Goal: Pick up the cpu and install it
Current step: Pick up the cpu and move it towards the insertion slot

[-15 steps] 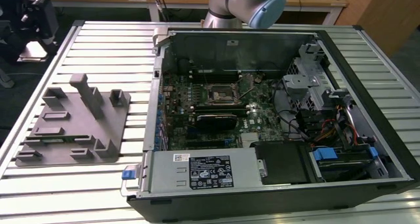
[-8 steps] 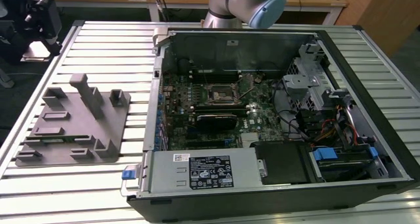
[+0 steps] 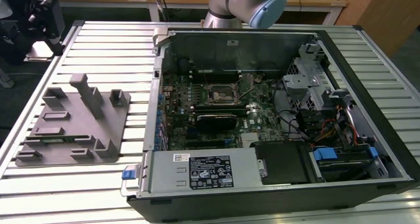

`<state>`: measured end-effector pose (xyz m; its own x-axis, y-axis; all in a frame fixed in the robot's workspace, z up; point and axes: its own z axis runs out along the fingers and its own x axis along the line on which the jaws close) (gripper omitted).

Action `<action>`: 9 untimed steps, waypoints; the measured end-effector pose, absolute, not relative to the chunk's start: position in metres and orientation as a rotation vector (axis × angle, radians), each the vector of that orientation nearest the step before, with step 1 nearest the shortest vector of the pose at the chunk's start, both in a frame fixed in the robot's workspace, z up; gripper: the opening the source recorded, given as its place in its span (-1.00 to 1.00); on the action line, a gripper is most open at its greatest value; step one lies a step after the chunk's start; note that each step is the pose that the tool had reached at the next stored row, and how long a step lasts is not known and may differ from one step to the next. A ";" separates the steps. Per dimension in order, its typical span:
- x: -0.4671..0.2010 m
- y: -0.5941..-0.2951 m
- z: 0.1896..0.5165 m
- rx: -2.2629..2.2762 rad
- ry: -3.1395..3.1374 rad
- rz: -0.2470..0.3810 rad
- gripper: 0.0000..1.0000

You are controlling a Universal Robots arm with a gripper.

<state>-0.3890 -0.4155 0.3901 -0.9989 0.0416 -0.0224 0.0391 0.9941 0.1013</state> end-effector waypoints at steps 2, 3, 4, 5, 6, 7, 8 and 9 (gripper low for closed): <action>-0.388 -0.415 0.390 0.063 3.112 0.158 0.09; -0.387 -0.415 0.390 0.063 3.113 0.157 0.09; -0.386 -0.415 0.390 0.063 3.113 0.157 0.09; -0.385 -0.415 0.390 0.063 3.113 0.157 0.09; -0.385 -0.415 0.390 0.063 3.113 0.157 0.09; -0.384 -0.415 0.390 0.063 3.112 0.158 0.09; -0.383 -0.415 0.390 0.063 3.113 0.157 0.09; -0.383 -0.415 0.390 0.063 3.113 0.157 0.09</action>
